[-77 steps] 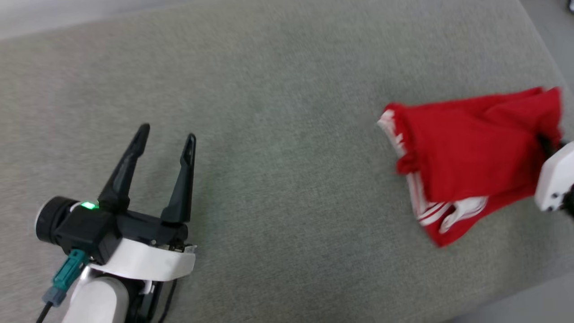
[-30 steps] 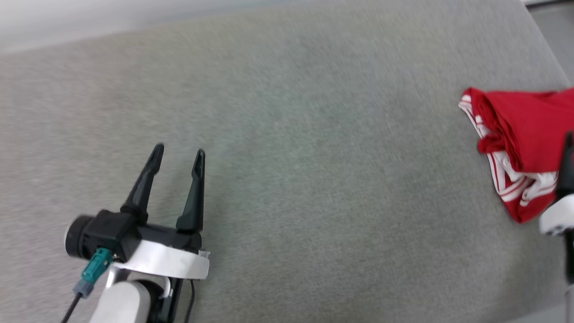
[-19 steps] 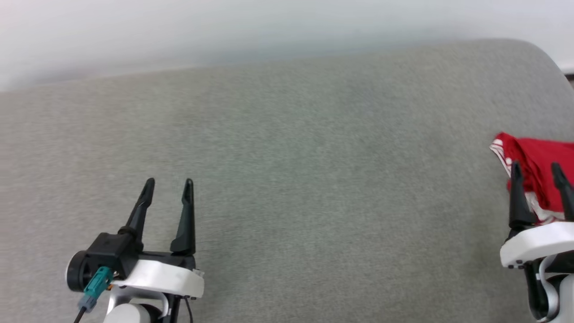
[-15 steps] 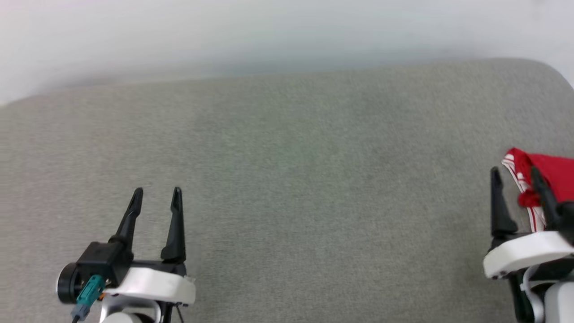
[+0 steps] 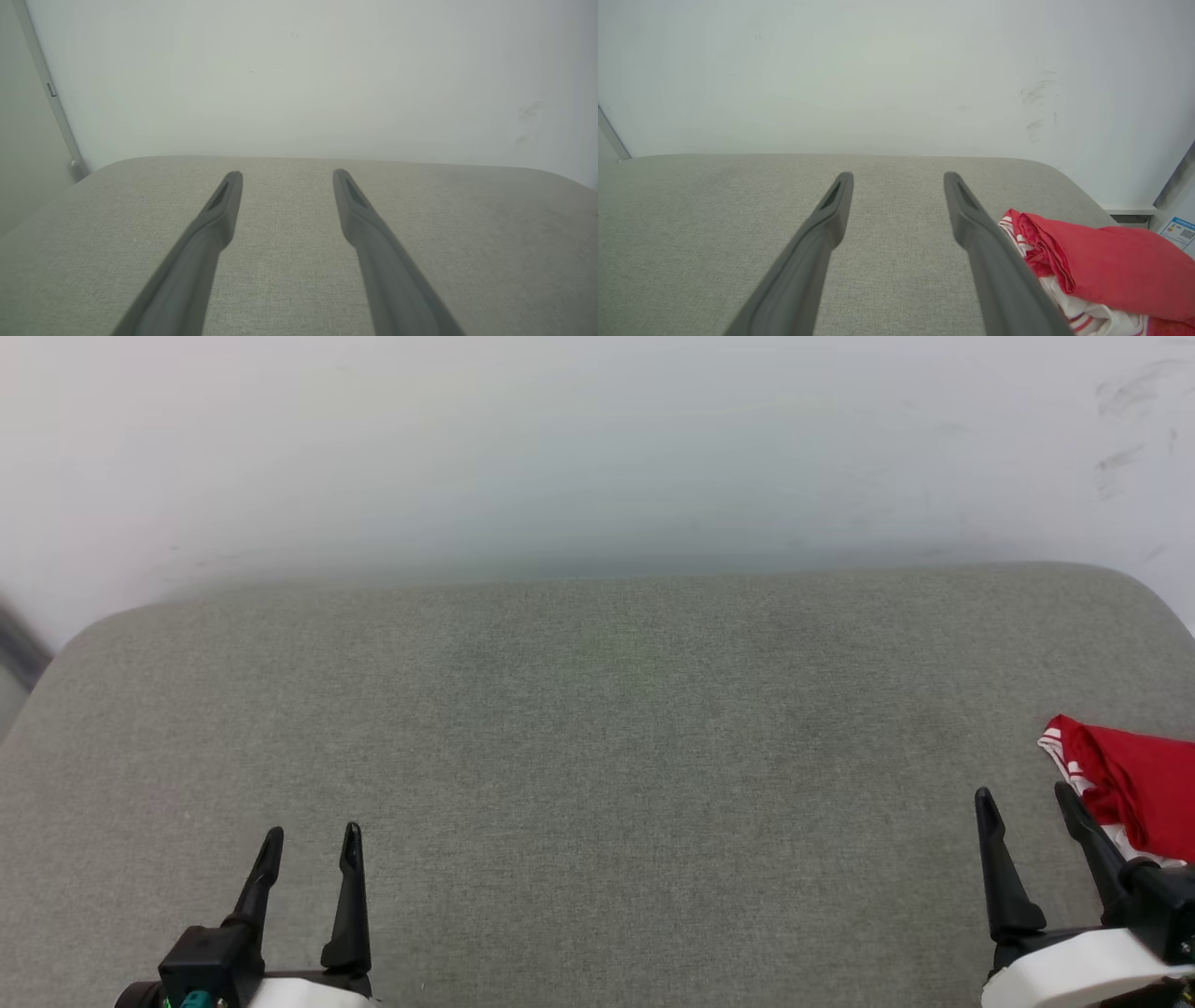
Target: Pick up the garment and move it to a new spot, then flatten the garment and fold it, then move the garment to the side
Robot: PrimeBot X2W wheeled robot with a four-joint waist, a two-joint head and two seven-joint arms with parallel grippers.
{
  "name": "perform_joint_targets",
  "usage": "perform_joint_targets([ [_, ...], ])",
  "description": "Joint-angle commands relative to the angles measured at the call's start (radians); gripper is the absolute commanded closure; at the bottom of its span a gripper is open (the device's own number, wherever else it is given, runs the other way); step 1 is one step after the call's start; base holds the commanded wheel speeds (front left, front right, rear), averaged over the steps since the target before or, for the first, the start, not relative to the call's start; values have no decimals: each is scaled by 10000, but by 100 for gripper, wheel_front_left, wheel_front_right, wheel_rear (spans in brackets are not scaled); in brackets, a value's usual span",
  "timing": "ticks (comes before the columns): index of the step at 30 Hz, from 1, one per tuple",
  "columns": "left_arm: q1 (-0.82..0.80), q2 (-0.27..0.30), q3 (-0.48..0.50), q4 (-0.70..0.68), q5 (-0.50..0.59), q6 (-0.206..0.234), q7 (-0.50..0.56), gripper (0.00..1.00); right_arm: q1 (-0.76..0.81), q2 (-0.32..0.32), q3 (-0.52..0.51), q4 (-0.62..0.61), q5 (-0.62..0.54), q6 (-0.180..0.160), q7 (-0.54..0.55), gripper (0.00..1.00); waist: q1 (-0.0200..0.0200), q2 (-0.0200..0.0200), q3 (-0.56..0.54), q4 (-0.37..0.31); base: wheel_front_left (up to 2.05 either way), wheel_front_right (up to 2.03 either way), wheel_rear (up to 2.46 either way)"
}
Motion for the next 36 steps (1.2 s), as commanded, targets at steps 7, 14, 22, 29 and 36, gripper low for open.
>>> perform_joint_targets([
  [7, 450, -64, 4, 119, 181, -134, -32, 0, 629, 47, 339, -682, 19, -7, 350, 0, 2, 0, -168, -79, 0, 0, 0],
  [14, 320, -81, -10, 250, 228, -250, -32, 0, 593, 50, 446, -844, 46, -7, 432, 0, 2, 0, -166, -42, 0, 0, 0],
  [22, 205, -137, 54, 298, 271, -263, -32, 0, 464, 50, 476, -748, 155, -7, 377, 0, 2, 0, -149, -17, 0, 0, 0],
  [29, 372, -160, -4, 506, 207, -266, 2, 100, 564, 13, 505, -502, 136, 0, 402, 100, 2, 0, -146, -14, 0, 0, 0],
  [36, 100, -303, 214, 802, -1350, -430, 459, 100, 312, -91, 571, -19, 2005, 0, 367, 100, 2, 0, -119, -11, 0, 0, 0],
])
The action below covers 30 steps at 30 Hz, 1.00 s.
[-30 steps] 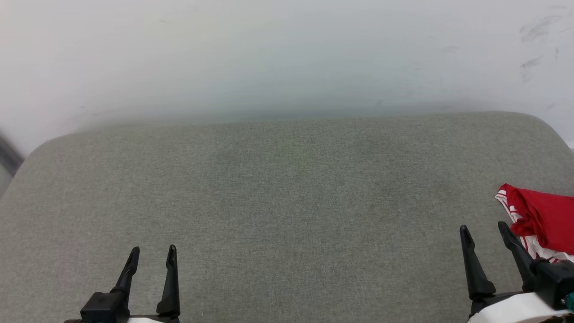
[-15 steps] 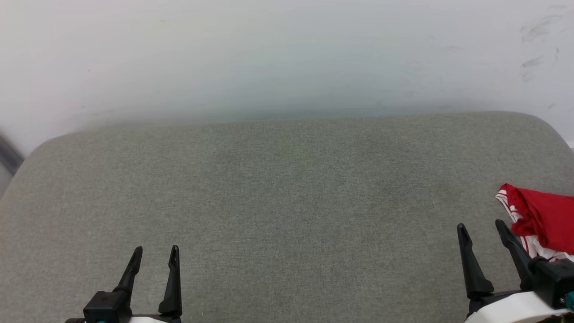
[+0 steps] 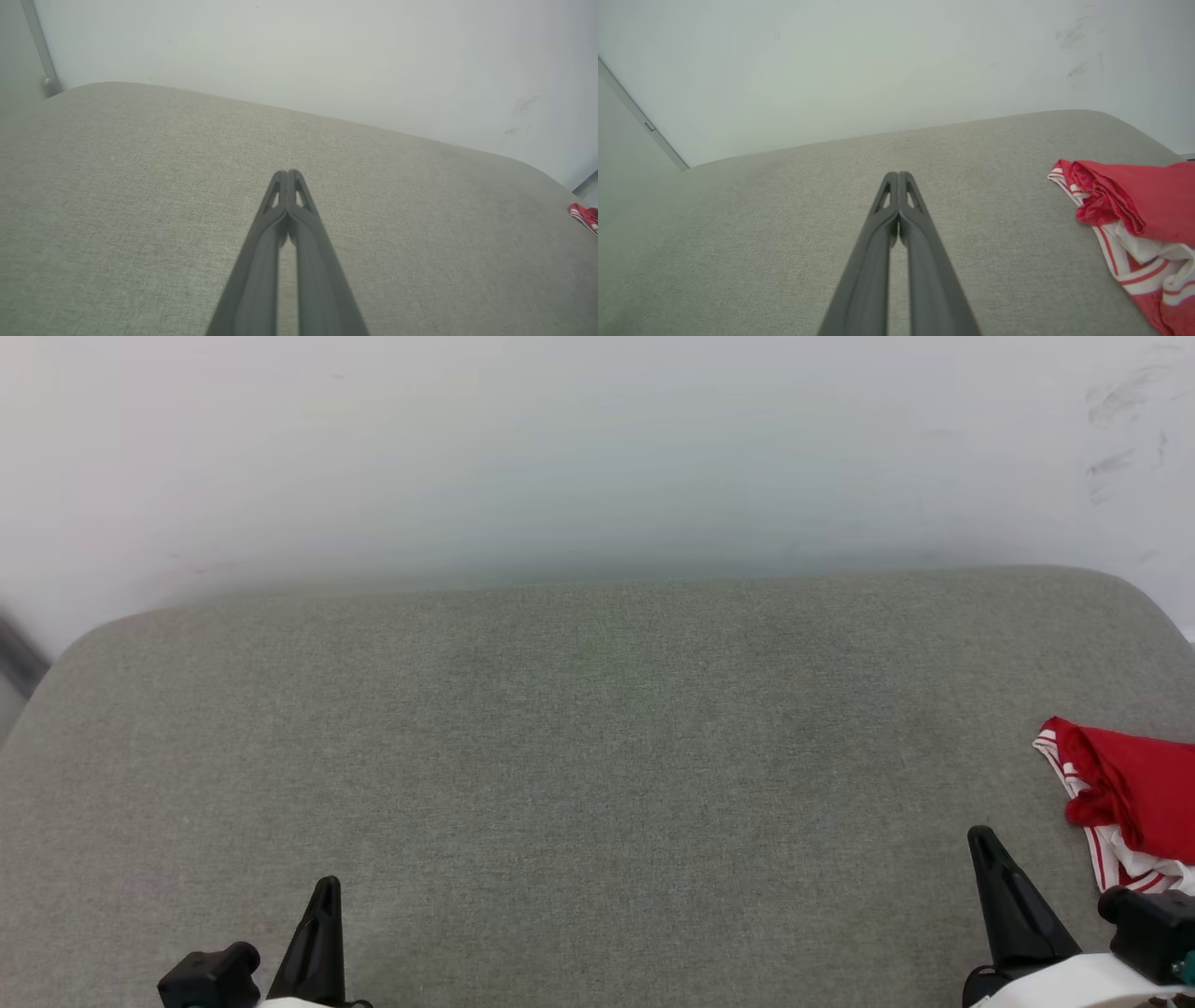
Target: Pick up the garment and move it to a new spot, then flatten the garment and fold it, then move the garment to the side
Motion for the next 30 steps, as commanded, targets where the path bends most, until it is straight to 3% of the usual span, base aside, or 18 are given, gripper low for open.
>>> perform_joint_targets([
  [1, -296, 12, 95, -87, -353, -56, 70, 100, -321, -98, 15, -44, 441, 0, -35, 100, 0, 0, 3, 0, 0, 0, 0],
  [30, -1121, -347, 714, 485, -4655, -519, 1260, 100, -1229, -292, 50, 1315, 5505, -2, 7, 100, 0, 0, 96, 7, 0, 0, 0],
])
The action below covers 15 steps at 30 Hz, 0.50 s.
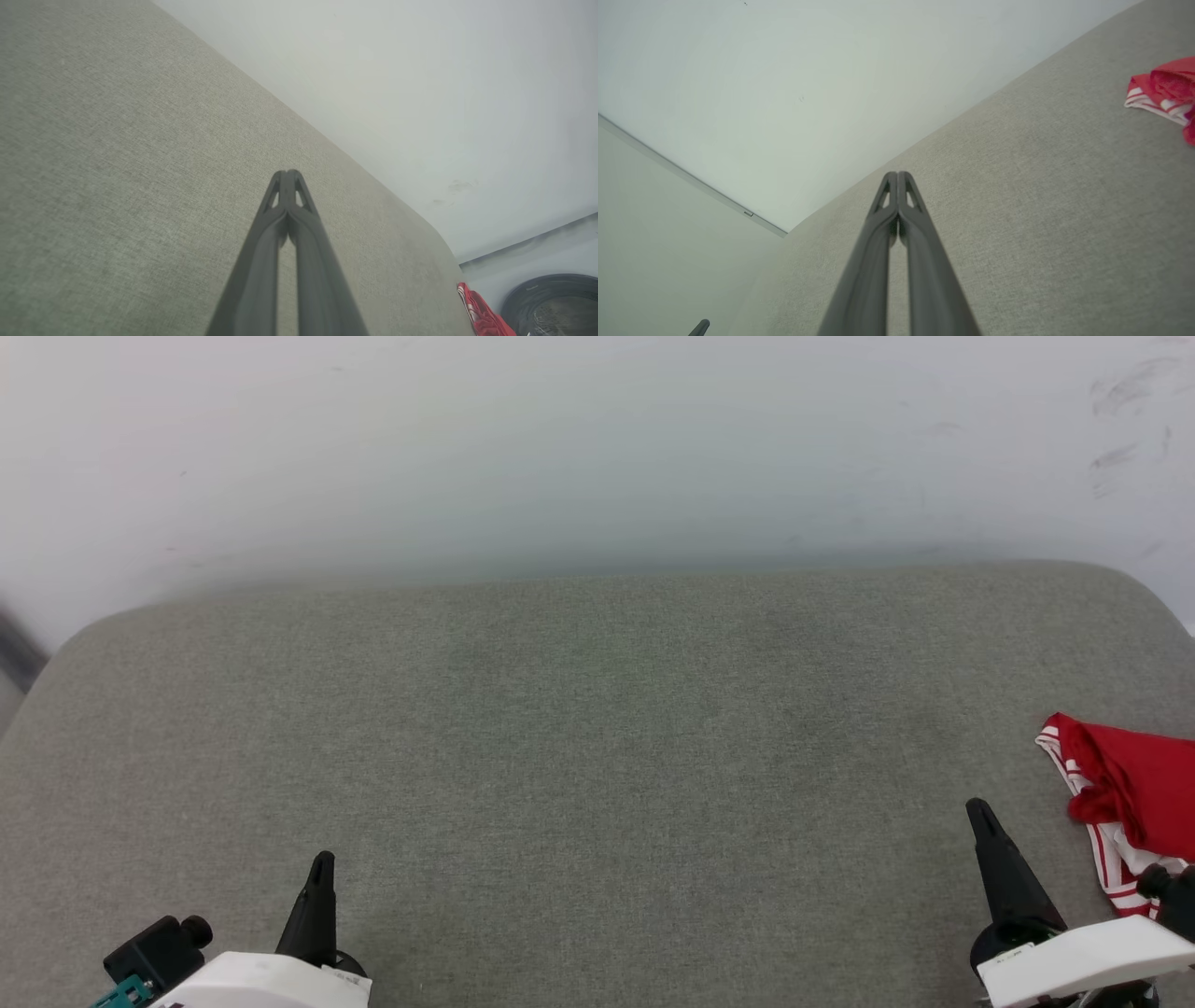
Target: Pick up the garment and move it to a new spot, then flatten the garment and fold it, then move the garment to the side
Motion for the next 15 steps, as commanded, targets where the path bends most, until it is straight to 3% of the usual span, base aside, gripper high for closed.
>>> perform_joint_targets([
  [1, -288, -3, 86, -56, -301, -77, 84, 100, -295, -90, -11, -7, 373, 0, 3, 100, -1, 0, 4, 0, 0, 0, 0],
  [15, -593, -137, 322, 168, -1925, -258, 538, 100, -620, -118, -59, 504, 2238, 0, 68, 100, -1, 0, 49, 4, 0, 0, 0],
])
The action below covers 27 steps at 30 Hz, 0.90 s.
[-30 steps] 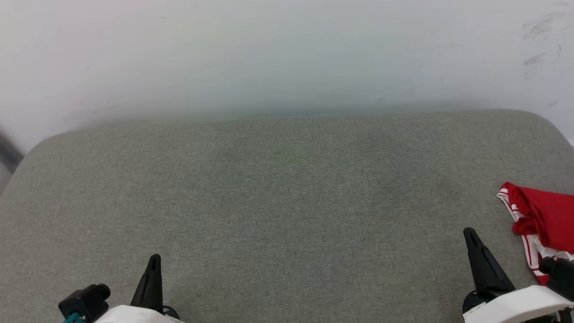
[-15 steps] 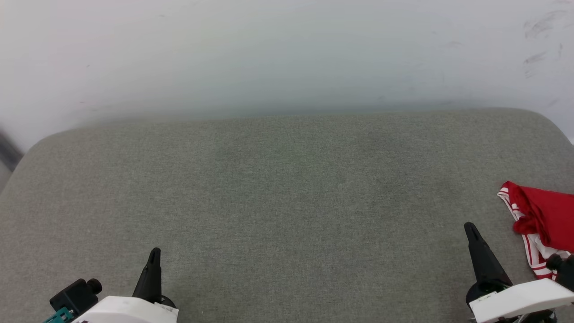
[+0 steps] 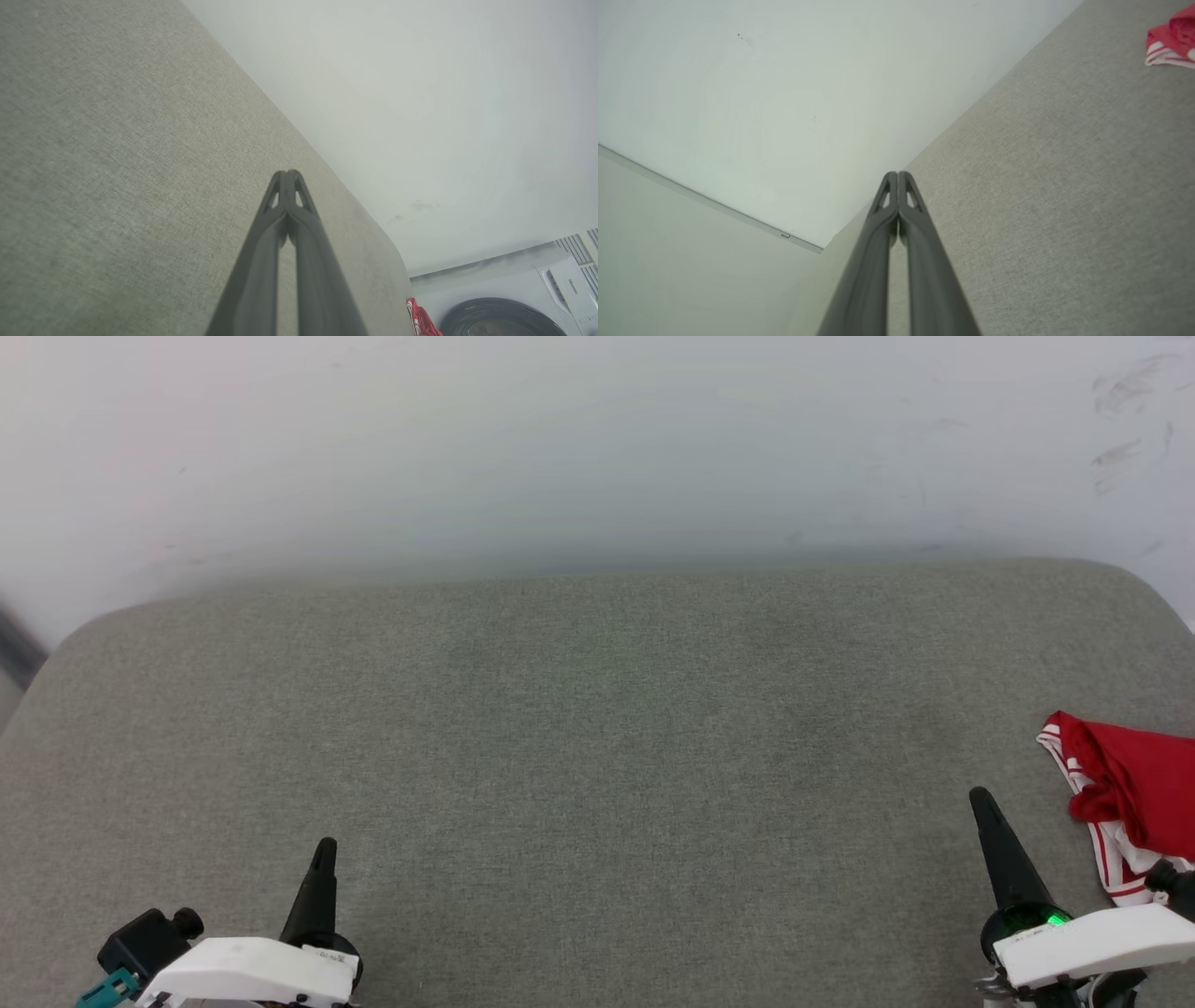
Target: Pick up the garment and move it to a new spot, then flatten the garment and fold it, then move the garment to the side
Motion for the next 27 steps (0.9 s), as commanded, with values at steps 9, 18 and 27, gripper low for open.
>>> perform_joint_targets([
  [9, -450, -84, 230, 107, -1304, -189, 370, 100, -481, -87, -70, 325, 1512, -1, 71, 100, -1, -1, 37, 3, 0, 0, 0],
  [18, -591, -153, 342, 209, -2054, -271, 569, 100, -625, -83, -110, 563, 2350, -1, 114, 100, -1, -1, 62, 5, 0, 0, 0],
  [27, -739, -226, 452, 323, -2851, -350, 802, 100, -784, -73, -162, 824, 3238, -1, 170, 100, -1, -1, 91, 8, 0, 0, 0],
])
